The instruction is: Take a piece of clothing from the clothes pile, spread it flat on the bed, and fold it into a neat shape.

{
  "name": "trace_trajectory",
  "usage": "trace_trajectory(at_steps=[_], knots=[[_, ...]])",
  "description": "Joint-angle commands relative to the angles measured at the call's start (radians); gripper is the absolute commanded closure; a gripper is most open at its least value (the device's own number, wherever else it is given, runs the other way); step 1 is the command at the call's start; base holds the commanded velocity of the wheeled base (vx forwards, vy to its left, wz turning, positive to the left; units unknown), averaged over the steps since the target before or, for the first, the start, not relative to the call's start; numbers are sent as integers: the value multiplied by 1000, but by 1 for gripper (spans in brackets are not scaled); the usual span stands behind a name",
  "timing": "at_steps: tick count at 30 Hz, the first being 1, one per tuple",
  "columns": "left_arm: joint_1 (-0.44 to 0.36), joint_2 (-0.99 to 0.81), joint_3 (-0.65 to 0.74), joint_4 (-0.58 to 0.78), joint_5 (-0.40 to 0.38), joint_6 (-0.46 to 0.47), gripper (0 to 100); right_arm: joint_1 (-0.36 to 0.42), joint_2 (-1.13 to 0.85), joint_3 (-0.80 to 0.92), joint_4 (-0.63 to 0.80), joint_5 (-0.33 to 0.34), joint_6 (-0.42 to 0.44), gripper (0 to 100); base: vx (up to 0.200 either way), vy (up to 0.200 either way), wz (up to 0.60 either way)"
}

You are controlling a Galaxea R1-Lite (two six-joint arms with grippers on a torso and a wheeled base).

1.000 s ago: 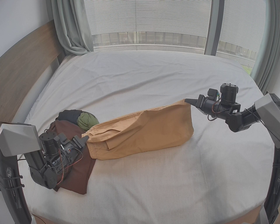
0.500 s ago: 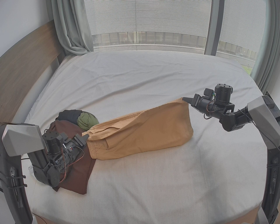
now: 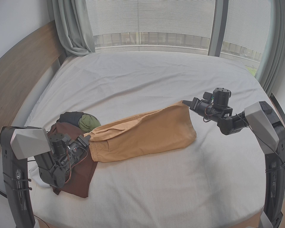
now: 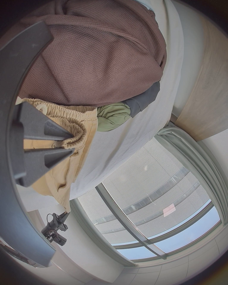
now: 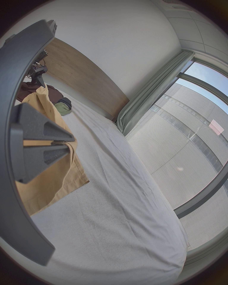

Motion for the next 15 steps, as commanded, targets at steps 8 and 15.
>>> trace_trajectory(at_steps=[8,15], knots=[[12,32,-23,-1,0,0,100,10,52,-33,-9,-5,0,100,0,0,0],[14,34,-22,-1,-2,0,100,10,60,-38,-12,-7,0,100,0,0,0]])
